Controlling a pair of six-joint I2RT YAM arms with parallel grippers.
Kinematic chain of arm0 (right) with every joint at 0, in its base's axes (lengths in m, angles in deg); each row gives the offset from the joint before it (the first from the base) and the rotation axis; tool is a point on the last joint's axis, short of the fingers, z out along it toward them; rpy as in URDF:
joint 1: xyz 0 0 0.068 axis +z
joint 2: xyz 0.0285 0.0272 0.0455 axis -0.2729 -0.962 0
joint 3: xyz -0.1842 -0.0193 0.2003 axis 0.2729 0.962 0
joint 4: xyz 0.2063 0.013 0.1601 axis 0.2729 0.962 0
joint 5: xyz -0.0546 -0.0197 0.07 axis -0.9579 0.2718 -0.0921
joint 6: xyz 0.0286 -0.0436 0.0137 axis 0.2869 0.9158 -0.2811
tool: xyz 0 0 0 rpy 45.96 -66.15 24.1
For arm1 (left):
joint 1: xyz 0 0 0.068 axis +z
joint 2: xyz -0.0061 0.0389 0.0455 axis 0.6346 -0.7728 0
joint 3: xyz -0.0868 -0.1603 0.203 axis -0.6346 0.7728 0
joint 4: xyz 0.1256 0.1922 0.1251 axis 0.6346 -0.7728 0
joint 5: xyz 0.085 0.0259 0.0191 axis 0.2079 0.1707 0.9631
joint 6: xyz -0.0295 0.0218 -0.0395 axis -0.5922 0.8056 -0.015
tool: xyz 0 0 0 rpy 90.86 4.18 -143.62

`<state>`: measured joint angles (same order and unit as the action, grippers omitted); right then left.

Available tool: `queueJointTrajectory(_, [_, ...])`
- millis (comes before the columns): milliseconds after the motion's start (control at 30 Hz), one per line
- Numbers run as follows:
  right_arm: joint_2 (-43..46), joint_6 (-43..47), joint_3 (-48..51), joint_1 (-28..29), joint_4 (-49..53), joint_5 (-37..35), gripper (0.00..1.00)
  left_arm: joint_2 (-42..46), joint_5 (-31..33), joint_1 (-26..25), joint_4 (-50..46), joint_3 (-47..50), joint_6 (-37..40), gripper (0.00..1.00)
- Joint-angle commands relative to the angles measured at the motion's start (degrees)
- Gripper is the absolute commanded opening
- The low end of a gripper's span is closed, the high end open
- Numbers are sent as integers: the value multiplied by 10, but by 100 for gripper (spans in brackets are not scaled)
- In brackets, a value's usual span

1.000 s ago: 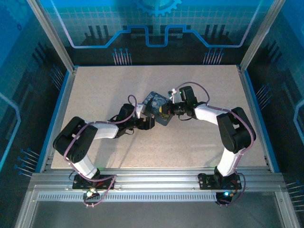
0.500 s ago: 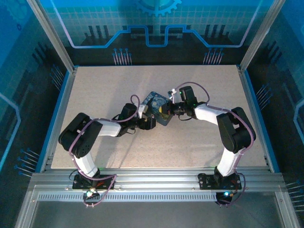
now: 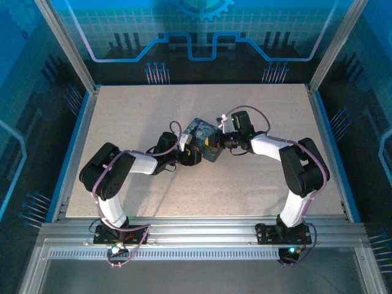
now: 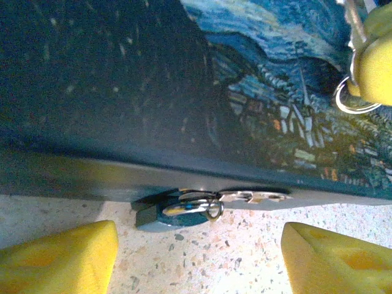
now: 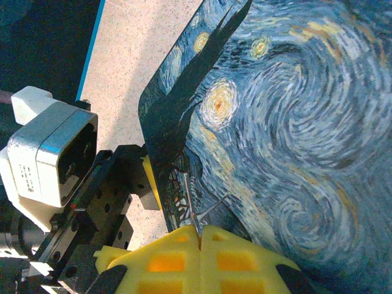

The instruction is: Unlock a padlock with a key

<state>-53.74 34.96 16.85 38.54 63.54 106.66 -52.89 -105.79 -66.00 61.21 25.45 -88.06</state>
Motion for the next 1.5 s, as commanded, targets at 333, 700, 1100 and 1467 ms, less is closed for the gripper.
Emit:
queueJointTrajectory(333, [-18, 2, 3, -3, 11, 3, 3, -20, -74, 0, 34, -17, -30, 67])
queueJointTrajectory(700, [-17, -2, 6, -3, 8, 5, 3, -18, -64, -8, 26, -23, -55, 64])
queueJointTrajectory(1100, [-16, -4, 11, -3, 3, 4, 3, -19, -33, -25, 29, -28, -94, 59])
queueJointTrajectory(1467, [-11, -8, 16, -3, -1, 5, 3, -30, -21, -31, 72, -20, -163, 54])
